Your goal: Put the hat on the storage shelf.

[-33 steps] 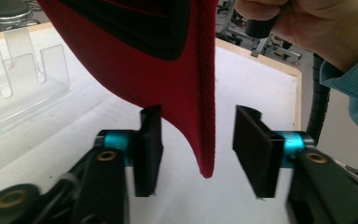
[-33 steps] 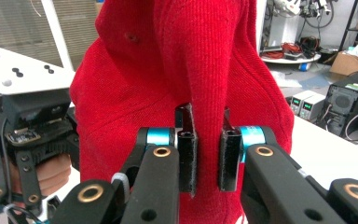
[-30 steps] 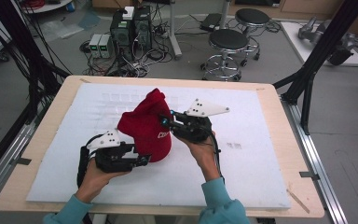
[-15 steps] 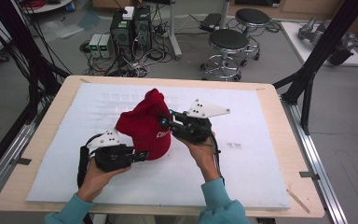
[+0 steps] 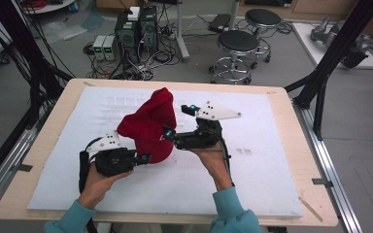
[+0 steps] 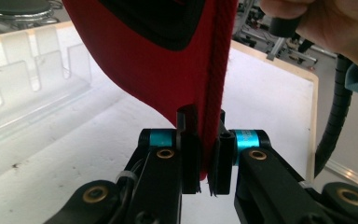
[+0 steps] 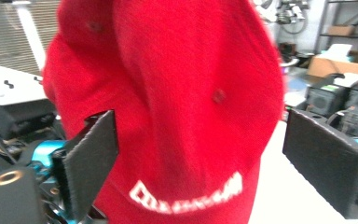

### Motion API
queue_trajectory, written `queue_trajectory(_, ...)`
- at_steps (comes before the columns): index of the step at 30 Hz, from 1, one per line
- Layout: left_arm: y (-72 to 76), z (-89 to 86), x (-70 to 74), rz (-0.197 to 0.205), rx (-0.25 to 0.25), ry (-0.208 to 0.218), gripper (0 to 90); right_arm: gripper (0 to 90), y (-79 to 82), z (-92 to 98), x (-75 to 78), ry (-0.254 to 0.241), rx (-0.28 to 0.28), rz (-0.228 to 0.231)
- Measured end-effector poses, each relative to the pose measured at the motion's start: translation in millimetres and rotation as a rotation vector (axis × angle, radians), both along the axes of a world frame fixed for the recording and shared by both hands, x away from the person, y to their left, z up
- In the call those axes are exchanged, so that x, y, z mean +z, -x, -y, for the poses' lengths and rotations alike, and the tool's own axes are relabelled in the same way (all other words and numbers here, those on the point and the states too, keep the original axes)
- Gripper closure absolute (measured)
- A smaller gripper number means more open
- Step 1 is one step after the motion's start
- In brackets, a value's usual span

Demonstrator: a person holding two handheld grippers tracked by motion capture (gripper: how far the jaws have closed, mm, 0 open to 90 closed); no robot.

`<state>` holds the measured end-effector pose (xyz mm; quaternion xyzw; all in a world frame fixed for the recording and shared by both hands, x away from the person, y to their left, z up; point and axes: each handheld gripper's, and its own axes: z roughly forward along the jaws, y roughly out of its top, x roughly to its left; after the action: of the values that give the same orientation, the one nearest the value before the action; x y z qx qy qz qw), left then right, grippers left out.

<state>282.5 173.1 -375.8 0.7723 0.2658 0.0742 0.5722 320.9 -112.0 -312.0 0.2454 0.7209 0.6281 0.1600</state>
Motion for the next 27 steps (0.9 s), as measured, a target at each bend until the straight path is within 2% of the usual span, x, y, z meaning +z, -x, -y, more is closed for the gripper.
queue_trajectory(1,-0.7,-1.5,0.3,0.002,0.007,0.009,85.2,0.5,0.6,1.2,0.3,-0.003,-0.016,0.004)
queue_trajectory(3,-2.4,-5.1,2.0,0.004,0.019,0.006,85.2,0.4,0.8,2.5,0.6,0.002,-0.014,0.006)
queue_trajectory(5,-5.0,-8.5,5.7,0.012,0.032,0.002,85.2,0.5,3.8,6.6,1.4,0.039,-0.017,0.023)
queue_trajectory(10,-15.2,-17.6,22.8,0.043,0.071,0.013,85.2,0.5,8.4,17.3,0.5,0.073,-0.023,0.027)
queue_trajectory(18,-40.4,-34.1,44.2,0.095,0.159,-0.017,85.2,0.5,23.4,62.1,-8.5,0.083,-0.119,0.032)
queue_trajectory(22,-52.8,-39.2,48.8,0.091,0.191,-0.008,85.1,0.5,31.7,87.8,-14.3,0.073,-0.16,0.037)
queue_trajectory(25,-61.6,-40.3,51.1,0.104,0.217,-0.044,85.1,0.5,38.1,104.6,-19.9,0.06,-0.191,0.036)
queue_trajectory(27,-67.1,-40.8,52.4,0.111,0.228,-0.047,85.1,0.5,41.2,115.9,-25.5,0.051,-0.216,0.039)
